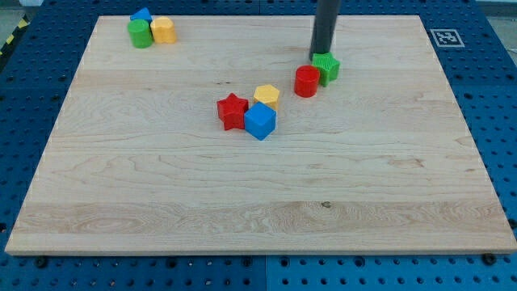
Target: Push the green star and red circle into a group of blocks
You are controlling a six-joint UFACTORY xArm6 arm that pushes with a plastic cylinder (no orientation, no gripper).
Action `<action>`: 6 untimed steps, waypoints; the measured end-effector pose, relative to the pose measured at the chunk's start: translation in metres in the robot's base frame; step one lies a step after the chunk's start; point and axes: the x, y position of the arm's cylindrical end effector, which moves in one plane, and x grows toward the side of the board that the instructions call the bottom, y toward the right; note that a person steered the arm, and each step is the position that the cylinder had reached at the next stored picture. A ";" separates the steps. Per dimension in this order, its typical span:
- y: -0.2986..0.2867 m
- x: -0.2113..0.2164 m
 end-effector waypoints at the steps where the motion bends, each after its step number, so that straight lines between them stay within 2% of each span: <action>1: -0.015 0.005; 2: -0.004 -0.033; 3: 0.026 -0.028; 5: 0.030 0.016; 6: 0.030 0.024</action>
